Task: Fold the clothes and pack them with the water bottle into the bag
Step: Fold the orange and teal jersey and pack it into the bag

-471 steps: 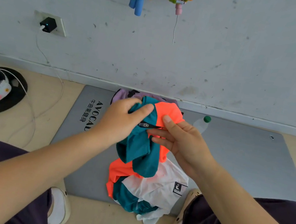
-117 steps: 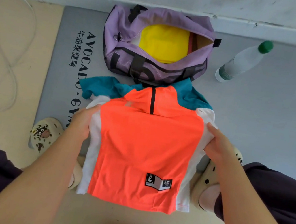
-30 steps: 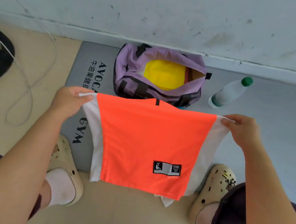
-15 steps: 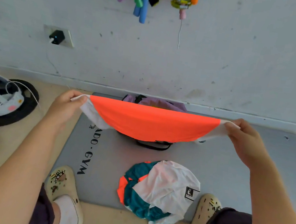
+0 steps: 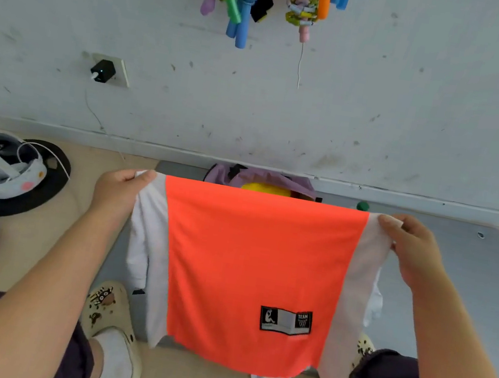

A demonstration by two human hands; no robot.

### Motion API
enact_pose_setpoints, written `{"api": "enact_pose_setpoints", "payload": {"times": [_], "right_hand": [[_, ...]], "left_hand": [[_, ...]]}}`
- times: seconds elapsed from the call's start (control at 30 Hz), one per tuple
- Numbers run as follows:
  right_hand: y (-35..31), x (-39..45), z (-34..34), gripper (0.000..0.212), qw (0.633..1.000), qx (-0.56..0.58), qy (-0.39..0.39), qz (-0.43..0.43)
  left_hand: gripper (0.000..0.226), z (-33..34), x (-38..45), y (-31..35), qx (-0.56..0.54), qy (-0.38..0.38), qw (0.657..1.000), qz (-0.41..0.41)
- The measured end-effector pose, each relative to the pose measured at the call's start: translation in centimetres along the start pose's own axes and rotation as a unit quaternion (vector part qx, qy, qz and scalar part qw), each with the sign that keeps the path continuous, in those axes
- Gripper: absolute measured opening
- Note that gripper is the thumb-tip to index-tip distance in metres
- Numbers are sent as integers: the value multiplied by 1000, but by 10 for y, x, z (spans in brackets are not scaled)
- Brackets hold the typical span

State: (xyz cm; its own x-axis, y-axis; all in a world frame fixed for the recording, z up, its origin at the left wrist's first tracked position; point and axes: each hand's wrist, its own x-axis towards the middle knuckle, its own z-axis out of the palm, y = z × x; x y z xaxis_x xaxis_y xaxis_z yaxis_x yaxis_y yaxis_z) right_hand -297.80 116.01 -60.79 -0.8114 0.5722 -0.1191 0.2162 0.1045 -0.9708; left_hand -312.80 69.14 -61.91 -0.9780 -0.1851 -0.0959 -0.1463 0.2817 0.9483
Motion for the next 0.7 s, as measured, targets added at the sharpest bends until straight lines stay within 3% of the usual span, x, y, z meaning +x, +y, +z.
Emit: {"api": "enact_pose_setpoints", "payload": {"times": [0.13,0.4,0.7], "right_hand": [[13,5,14,9,999,-1,18,32],[38,12,27,11,997,-4,53,64],[166,-23,42,6,956,-96,-28,275]], "left_hand": [[10,19,7,-8,-26,11,999,-31],[21,34,13,-37,-76,-35,990,-113],[16,66,-33,-169,-81,-63,939,-328]]}}
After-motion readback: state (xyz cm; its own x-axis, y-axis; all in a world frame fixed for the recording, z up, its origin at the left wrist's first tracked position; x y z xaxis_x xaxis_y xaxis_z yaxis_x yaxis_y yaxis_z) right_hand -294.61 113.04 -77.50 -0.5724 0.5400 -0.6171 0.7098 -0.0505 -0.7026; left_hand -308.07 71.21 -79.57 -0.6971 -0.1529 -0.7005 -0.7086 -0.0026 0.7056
